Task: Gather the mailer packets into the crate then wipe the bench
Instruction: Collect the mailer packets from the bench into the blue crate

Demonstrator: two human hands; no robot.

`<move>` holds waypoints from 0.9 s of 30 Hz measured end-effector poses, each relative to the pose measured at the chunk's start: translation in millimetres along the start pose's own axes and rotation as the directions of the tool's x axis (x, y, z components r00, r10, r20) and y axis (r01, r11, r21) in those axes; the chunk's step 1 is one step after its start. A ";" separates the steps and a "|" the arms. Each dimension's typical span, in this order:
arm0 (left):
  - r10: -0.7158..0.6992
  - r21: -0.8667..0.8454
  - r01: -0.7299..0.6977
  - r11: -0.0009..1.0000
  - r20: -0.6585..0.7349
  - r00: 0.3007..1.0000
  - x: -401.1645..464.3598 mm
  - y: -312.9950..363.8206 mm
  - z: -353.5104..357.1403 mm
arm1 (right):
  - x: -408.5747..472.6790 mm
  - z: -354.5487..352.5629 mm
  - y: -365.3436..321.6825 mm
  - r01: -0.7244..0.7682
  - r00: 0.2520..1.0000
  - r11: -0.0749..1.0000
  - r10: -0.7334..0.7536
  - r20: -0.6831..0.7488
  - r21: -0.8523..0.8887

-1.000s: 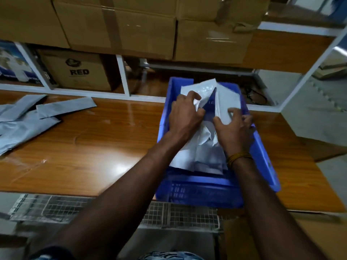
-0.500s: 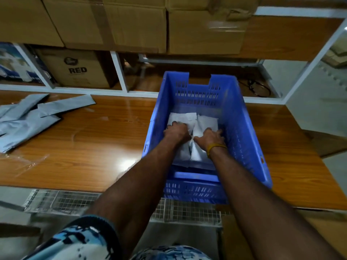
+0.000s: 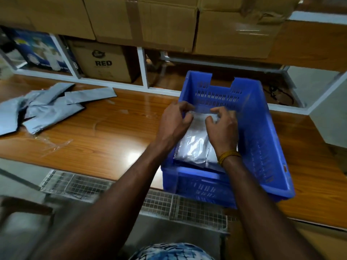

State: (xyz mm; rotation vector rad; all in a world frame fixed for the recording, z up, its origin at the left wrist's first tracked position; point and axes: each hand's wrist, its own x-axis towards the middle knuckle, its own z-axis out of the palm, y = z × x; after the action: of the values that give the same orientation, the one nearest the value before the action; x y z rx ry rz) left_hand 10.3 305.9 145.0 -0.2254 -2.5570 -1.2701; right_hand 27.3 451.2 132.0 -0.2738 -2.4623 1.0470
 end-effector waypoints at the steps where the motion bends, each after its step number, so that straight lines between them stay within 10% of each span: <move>1: -0.005 -0.028 0.003 1.000 -0.054 0.999 -6.8 -4.9 -14.3 | -4.7 4.2 -10.2 0.046 0.999 0.998 -0.046 -0.008 0.043; 12: -0.267 -0.043 0.269 0.962 -0.343 0.901 -77.6 -107.5 -148.9 | -74.0 94.6 -132.3 0.274 0.926 0.916 -0.334 0.177 0.293; 27: -0.429 -0.005 0.460 0.888 -0.369 0.824 -100.5 -259.2 -298.4 | -155.3 262.8 -252.0 0.277 0.840 0.931 -0.355 0.410 0.239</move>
State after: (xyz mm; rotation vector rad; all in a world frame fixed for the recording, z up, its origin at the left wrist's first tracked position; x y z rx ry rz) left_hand 91.1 -90.0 89.7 0.6109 -2.3971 -1.2007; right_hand 37.4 56.6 102.6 0.4748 -2.6552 1.2684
